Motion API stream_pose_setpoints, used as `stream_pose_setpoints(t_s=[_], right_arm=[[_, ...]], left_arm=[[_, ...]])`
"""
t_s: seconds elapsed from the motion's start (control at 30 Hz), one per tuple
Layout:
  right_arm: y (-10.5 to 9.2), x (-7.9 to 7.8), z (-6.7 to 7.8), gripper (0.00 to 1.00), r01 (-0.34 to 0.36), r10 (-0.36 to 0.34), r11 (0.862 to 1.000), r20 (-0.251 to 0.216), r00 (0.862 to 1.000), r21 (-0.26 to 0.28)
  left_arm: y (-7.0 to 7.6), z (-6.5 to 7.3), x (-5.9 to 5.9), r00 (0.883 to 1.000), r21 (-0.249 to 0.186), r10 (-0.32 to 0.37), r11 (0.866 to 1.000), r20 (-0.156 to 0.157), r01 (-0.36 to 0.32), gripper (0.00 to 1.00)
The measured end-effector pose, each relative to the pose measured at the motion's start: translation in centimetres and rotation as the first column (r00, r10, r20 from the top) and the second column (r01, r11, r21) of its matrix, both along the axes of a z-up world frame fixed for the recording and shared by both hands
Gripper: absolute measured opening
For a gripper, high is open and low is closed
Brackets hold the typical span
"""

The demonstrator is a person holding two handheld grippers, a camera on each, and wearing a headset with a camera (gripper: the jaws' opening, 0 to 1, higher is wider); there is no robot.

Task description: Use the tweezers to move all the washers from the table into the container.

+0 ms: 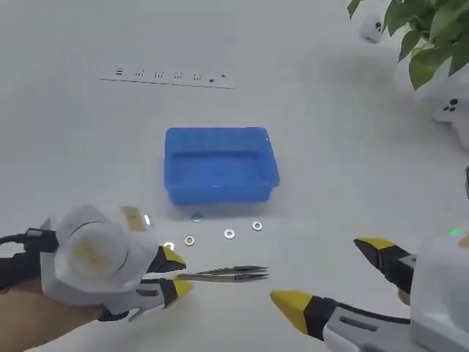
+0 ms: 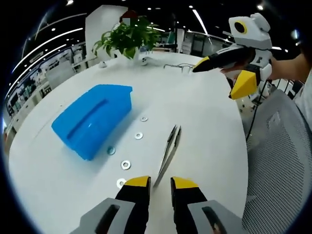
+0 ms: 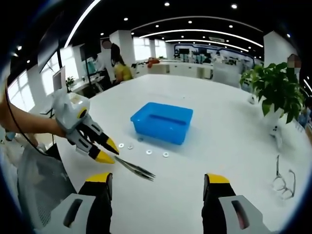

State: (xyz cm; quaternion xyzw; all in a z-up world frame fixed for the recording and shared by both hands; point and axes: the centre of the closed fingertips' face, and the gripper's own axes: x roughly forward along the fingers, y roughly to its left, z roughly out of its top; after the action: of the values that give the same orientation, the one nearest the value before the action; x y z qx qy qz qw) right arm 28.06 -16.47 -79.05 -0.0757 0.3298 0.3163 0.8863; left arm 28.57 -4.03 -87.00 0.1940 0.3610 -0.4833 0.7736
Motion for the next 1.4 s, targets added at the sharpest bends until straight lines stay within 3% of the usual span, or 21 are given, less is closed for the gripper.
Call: stream_pose_setpoints(t_s=[0.2,0.23,0.27,0.3,0.43,0.6,0.67,0.8,0.97,1.1,1.3,1.33,1.37,1.4], right_arm=[[0.3,-0.3,0.1,0.75,-0.014,0.014,1.000,-0.003,1.000,0.002],[0.4,-0.4,0.1,0.75,-0.019,0.019,1.000,-0.004,1.000,0.004],[0.5,-0.5,0.1,0.75,-0.022,0.022,1.000,-0.005,1.000,0.004],[0.6,-0.5,0.1,0.74,-0.025,0.025,1.000,-0.006,1.000,0.006],[1.3,-1.0,0.2,0.72,-0.044,0.044,0.999,-0.014,0.999,0.016],[2.4,-1.4,0.6,0.67,-0.107,0.107,0.994,-0.009,0.994,-0.003],[3.0,-1.5,0.6,0.63,-0.144,0.144,0.989,-0.006,0.990,-0.017],[4.2,-1.7,0.1,0.53,-0.209,0.209,0.978,-0.022,0.978,-0.022],[5.8,-2.5,-0.7,0.42,-0.289,0.287,0.957,-0.054,0.957,-0.038],[7.0,-3.1,-0.7,0.33,-0.342,0.340,0.939,-0.072,0.938,-0.027],[8.3,-3.3,-1.4,0.23,-0.459,0.455,0.883,-0.059,0.888,-0.099],[8.7,-3.5,-1.6,0.22,-0.491,0.487,0.866,-0.063,0.871,-0.101],[8.8,-3.5,-1.8,0.22,-0.501,0.497,0.859,-0.068,0.865,-0.106],[9.3,-3.7,-2.0,0.22,-0.526,0.520,0.845,-0.076,0.850,-0.100]], left_arm=[[0.1,-0.8,-0.2,0.998,0.047,-0.053,0.997,-0.017,0.054,0.09],[0.2,-1.0,-0.2,0.998,0.066,-0.068,0.996,-0.002,0.068,0.07],[0.0,-0.8,0.2,0.996,0.056,-0.087,0.995,0.029,0.086,0.03],[0.2,-1.0,-0.1,0.997,0.066,-0.075,0.995,0.008,0.075,0.01],[-0.1,-1.0,0.1,0.995,0.071,-0.096,0.993,0.020,0.094,0.00],[-0.1,-0.8,-0.3,0.984,0.130,-0.168,0.979,0.058,0.159,0.00],[0.3,-0.4,-0.1,0.977,0.181,-0.188,0.969,0.098,0.168,0.00],[0.1,0.6,-1.0,0.982,0.159,-0.173,0.974,0.077,0.159,0.00],[0.1,2.2,-1.8,0.985,0.128,-0.150,0.982,0.088,0.139,0.00],[-0.2,4.3,-2.3,0.987,0.079,-0.121,0.990,0.106,0.113,0.00],[-1.0,6.9,-3.5,0.985,0.032,-0.117,0.993,0.127,0.114,0.00],[-1.2,7.2,-3.6,0.985,0.027,-0.116,0.993,0.127,0.114,0.00],[-1.4,7.6,-4.0,0.985,0.019,-0.118,0.993,0.127,0.116,0.00],[-1.6,7.8,-4.2,0.984,0.012,-0.124,0.992,0.129,0.123,0.00]])
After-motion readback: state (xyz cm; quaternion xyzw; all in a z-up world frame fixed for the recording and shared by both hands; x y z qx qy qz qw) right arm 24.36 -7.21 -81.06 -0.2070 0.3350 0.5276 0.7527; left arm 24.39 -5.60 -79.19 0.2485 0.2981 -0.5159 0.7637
